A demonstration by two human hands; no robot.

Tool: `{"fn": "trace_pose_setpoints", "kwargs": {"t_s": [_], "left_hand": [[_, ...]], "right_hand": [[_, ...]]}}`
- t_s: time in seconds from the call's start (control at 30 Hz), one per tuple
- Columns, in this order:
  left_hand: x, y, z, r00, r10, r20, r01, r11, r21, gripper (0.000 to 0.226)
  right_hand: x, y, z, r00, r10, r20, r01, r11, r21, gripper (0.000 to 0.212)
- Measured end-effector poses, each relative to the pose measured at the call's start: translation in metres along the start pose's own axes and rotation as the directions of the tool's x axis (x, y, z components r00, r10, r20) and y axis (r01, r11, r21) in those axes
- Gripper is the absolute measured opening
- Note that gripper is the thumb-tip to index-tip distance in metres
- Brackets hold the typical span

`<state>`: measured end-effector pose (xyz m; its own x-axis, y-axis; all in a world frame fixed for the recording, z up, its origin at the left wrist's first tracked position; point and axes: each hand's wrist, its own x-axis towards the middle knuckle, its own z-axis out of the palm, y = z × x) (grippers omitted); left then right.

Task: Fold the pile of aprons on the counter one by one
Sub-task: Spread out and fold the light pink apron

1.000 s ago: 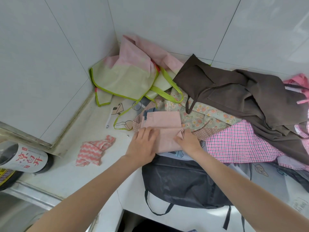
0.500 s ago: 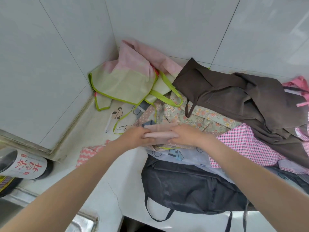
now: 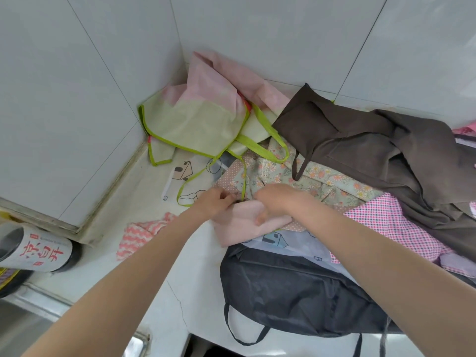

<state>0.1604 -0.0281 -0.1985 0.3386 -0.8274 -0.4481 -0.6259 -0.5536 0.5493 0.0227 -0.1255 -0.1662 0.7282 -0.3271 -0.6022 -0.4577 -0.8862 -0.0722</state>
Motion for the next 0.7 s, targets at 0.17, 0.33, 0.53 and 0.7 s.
{"fn": "trace_pose_setpoints", "kwargs": {"t_s": [0.17, 0.33, 0.53, 0.7], "left_hand": [[0.007, 0.020, -0.006, 0.929, -0.103, 0.356, 0.097, 0.995, 0.036, 0.022], [0.015, 0.023, -0.007, 0.888, -0.127, 0.442, 0.271, 0.921, -0.281, 0.025], [0.002, 0.032, -0.012, 0.851, -0.087, 0.519, 0.347, 0.834, -0.429, 0.026], [0.002, 0.031, -0.011, 0.909, -0.203, 0.365, 0.213, 0.977, 0.013, 0.020]], "right_hand": [[-0.009, 0.006, 0.017, 0.988, -0.123, -0.092, 0.127, 0.991, 0.037, 0.045], [-0.021, 0.012, 0.011, 0.984, -0.144, -0.102, 0.160, 0.974, 0.164, 0.037], [-0.035, 0.014, 0.004, 0.975, -0.160, -0.154, 0.165, 0.986, 0.020, 0.034], [-0.043, 0.003, 0.007, 0.904, -0.261, -0.339, 0.152, 0.936, -0.318, 0.030]]}}
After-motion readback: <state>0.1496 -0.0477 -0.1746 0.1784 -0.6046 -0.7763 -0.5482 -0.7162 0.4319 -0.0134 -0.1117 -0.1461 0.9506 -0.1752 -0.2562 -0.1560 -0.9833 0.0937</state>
